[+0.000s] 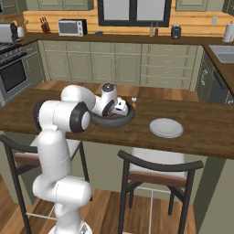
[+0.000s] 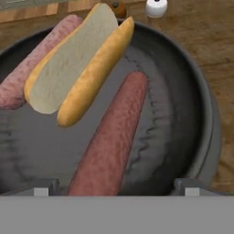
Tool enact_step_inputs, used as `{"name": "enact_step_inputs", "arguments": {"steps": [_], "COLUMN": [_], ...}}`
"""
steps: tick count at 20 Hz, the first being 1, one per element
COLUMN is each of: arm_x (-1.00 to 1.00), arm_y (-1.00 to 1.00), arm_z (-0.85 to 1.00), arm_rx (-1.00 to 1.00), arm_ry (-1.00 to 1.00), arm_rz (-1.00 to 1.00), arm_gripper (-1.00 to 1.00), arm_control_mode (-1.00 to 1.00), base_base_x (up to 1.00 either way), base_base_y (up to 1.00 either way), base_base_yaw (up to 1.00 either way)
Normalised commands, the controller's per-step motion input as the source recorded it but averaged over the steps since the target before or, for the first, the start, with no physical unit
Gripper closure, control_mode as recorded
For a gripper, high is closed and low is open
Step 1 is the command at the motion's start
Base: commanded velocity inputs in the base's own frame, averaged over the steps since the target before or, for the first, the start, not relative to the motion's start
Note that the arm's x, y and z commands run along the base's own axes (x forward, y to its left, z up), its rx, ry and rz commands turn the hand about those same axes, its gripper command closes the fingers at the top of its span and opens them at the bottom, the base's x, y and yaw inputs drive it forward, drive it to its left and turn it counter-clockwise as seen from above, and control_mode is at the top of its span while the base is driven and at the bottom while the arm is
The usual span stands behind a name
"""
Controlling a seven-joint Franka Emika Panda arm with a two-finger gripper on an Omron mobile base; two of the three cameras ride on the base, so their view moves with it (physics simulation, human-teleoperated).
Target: Place one bun and one sausage from the bowl on each plate.
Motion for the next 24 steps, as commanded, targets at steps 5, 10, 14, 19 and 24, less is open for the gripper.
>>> {"name": "enact_step_inputs", "arguments": {"steps": [5, 10, 14, 19, 24], "arm_x": [0.39, 0.22, 0.02, 0.04, -0.51], "arm_y": [0.02, 0.00, 0.10, 0.00, -0.07], "arm_z": [-0.01, -0.25, -0.61, -0.19, 0.25], "arm_rx": [0.00, -0.01, -0.08, 0.00, 0.03], "arm_ry": [0.00, 0.05, 0.07, -0.01, -0.02], "arm_rz": [-0.05, -0.03, -0.01, 0.00, -0.02], "arm_gripper": [-1.00, -1.00, 1.00, 1.00, 1.00], "arm_control_mode": [-1.00, -1.00, -1.00, -1.00, -1.00], "base_base_x": [0.00, 0.00, 0.00, 0.00, 0.00], "base_base_y": [0.00, 0.00, 0.00, 0.00, 0.00], "base_base_yaw": [0.00, 0.00, 0.00, 0.00, 0.00]}}
